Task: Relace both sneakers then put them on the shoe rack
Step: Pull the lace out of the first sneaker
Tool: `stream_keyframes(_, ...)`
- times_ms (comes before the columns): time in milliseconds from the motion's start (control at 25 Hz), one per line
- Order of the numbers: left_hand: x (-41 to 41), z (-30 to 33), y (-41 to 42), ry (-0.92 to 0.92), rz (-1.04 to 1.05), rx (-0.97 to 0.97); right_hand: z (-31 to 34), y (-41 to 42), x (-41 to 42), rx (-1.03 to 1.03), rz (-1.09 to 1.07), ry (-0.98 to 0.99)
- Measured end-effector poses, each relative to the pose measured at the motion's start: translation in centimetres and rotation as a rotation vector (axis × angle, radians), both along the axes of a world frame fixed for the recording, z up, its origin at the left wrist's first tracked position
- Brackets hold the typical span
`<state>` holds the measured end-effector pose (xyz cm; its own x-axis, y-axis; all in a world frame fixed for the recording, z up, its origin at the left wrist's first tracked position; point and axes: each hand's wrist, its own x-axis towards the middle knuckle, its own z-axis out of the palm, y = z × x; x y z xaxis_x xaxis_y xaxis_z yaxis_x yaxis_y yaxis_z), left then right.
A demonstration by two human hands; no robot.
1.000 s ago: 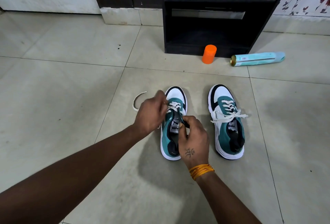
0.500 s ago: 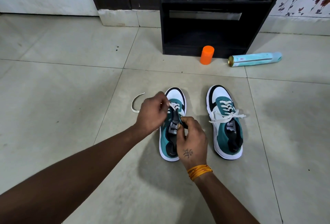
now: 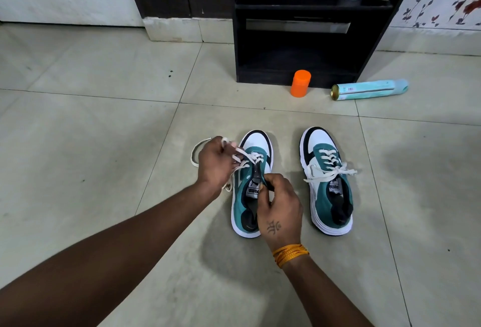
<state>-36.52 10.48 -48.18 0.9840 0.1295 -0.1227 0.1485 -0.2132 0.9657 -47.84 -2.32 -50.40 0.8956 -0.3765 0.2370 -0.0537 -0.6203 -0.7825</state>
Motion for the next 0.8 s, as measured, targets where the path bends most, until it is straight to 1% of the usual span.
stream_keyframes(40,0.5,0.0,0.4,0.093,0.071,-0.147,0.0,0.0,0.0,0.003,0.002,0.000)
stream_keyframes(80,0.9,-0.2,0.8,0.141,0.078,-0.200,0.0,0.1,0.0,0.004,0.005,-0.001)
stream_keyframes(200,0.0,-0.7,0.9,0.141,-0.098,-0.073,0.0,0.1,0.1,-0.007,0.004,-0.004)
stream_keyframes(240,-0.3,-0.9,0.6,0.125,-0.112,-0.035,0.0,0.1,0.1,-0.008,0.002,-0.003)
stream_keyframes(320,-0.4,-1.2,0.6,0.075,-0.024,0.038,0.0,0.2,0.0,-0.010,-0.007,-0.001)
stream_keyframes(400,0.0,-1.5,1.6,0.096,0.085,0.200,0.0,0.2,0.1,-0.013,-0.015,-0.002)
stream_keyframes(440,0.0,-1.6,2.4,0.098,0.105,0.347,-0.1,0.3,0.1,-0.016,-0.017,-0.003)
stream_keyframes(480,-0.3,-1.8,3.4,0.058,0.094,0.522,-0.1,0.3,0.1,-0.018,-0.021,0.000)
stream_keyframes(520,-0.8,-2.1,4.2,-0.030,0.038,0.696,-0.1,0.4,0.1,-0.016,-0.028,0.008)
stream_keyframes(560,-1.3,-2.4,4.7,-0.153,-0.024,0.778,-0.1,0.4,0.1,-0.008,-0.034,0.015)
stream_keyframes(600,-2.0,-2.4,4.8,-0.271,-0.082,0.773,0.0,0.3,0.1,-0.002,-0.035,0.017)
stream_keyframes(640,-2.9,-1.7,4.2,-0.358,-0.146,0.689,0.0,0.2,0.2,-0.002,-0.027,0.023)
stream_keyframes(720,-4.4,-0.7,2.8,-0.404,-0.275,0.569,-0.1,0.1,0.5,-0.024,0.006,0.034)
stream_keyframes(760,-5.2,-0.4,2.1,-0.398,-0.311,0.572,0.0,0.0,0.6,-0.030,0.020,0.030)
stream_keyframes(800,-5.9,-0.3,1.6,-0.395,-0.331,0.613,0.2,-0.4,0.8,-0.033,0.028,0.022)
